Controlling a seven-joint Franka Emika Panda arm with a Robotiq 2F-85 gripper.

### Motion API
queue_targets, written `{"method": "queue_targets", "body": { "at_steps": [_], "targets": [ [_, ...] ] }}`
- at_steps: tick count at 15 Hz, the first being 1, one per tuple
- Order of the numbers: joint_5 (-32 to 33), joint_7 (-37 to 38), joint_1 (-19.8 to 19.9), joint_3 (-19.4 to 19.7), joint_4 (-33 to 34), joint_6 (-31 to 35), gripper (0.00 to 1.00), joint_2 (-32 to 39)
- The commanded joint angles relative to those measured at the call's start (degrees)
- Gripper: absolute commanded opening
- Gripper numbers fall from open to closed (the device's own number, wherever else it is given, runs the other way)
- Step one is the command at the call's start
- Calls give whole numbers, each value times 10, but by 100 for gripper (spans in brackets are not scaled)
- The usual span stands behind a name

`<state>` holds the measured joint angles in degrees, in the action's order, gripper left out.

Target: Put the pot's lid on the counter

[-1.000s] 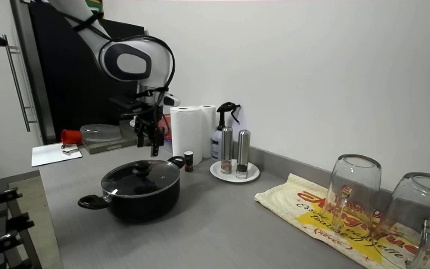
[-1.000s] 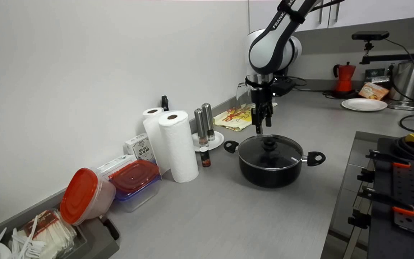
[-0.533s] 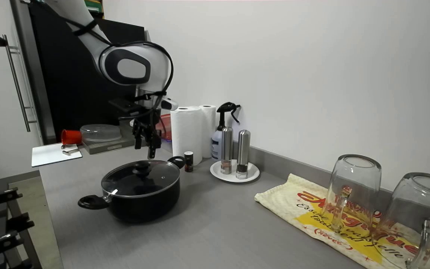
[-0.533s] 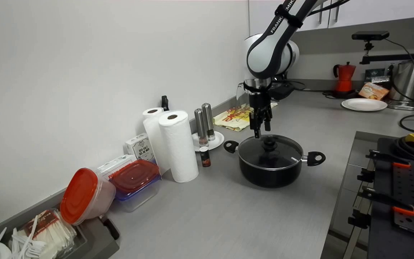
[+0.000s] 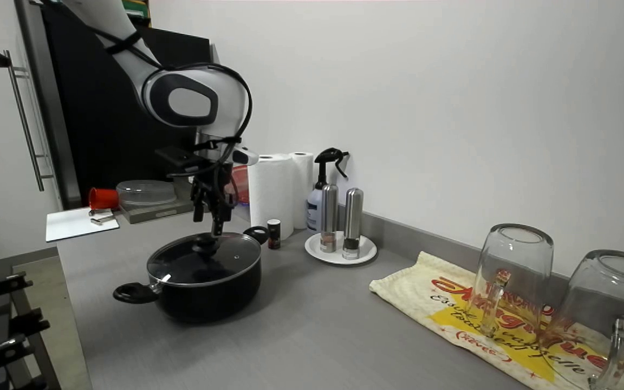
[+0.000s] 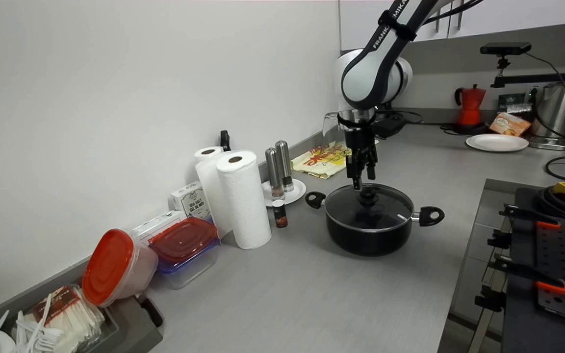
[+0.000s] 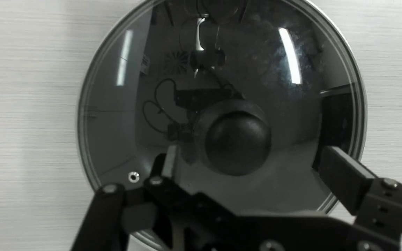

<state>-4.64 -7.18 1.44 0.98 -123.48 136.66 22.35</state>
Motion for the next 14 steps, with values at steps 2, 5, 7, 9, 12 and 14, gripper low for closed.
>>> {"method": "queue_targets", "body": {
  "at_steps": [2,5,7,9,12,14],
  "targets": [
    [5,12,2,-5,-9,2,100,4],
    [6,12,2,-7,-10,2,100,9],
    [4,11,3,-8,-10,2,100,10],
    [3,10,3,-8,-9,2,100,9],
    [0,8,5,-8,-7,2,100,12],
    [-4,5,7,-10,-4,3,100,20]
  ]
}}
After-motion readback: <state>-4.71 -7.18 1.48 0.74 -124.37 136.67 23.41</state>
